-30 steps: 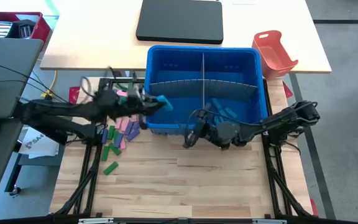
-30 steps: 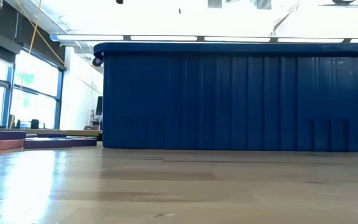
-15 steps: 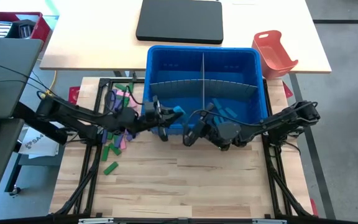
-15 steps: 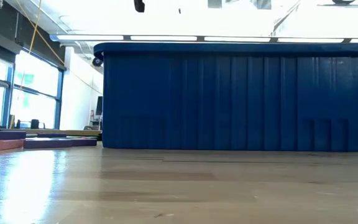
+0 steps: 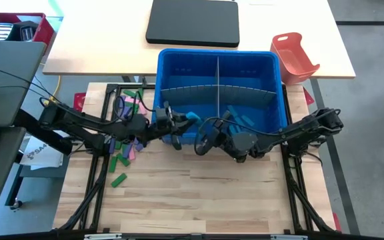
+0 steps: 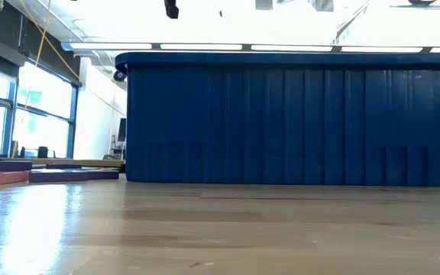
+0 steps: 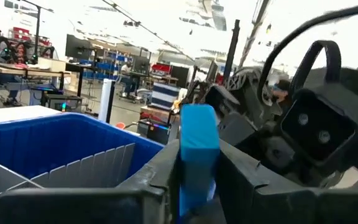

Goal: Sort blocks
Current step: Put the blue block into the blue bin with the other blue block

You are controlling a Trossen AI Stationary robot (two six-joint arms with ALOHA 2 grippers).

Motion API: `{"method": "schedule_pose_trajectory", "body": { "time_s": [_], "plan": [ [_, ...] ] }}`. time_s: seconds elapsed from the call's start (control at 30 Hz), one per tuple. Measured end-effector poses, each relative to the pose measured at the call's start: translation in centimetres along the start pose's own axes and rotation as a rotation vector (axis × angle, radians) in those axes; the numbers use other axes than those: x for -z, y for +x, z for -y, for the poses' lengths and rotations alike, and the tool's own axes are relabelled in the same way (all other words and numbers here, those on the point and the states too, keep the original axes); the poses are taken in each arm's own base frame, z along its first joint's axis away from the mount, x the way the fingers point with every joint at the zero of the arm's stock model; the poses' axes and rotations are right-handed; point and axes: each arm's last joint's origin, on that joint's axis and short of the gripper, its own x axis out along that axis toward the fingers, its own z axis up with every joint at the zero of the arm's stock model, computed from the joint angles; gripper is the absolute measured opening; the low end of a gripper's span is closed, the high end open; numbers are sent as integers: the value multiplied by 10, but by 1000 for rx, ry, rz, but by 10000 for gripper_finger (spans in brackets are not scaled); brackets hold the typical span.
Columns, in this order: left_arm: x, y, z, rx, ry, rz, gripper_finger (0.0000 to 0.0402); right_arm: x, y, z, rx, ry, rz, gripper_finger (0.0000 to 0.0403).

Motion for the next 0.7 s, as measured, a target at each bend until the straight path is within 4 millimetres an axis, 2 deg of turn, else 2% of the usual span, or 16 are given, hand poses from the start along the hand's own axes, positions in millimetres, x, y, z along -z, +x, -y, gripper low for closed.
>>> {"method": "schedule_pose_trajectory", "body": {
  "time_s": [0.17, 0.3, 0.47, 0.6, 0.7],
  "plan": [
    [-14, -12, -4, -53, 73, -44, 130, -11, -16, 12, 136, -30, -65, 106],
    [-24, -28, -12, -92, 132, -150, 149, -29, -38, 38, 192, 9, -76, 106],
    [-27, -48, -16, -104, 77, -284, 150, -54, -67, 96, 308, 181, -86, 106],
    [-18, -57, -15, -109, 80, -395, 149, -62, -88, 146, 455, 310, -163, 106],
    [-10, -58, -13, -117, 86, -450, 149, -70, -100, 173, 467, 342, -170, 106]
  ]
}}
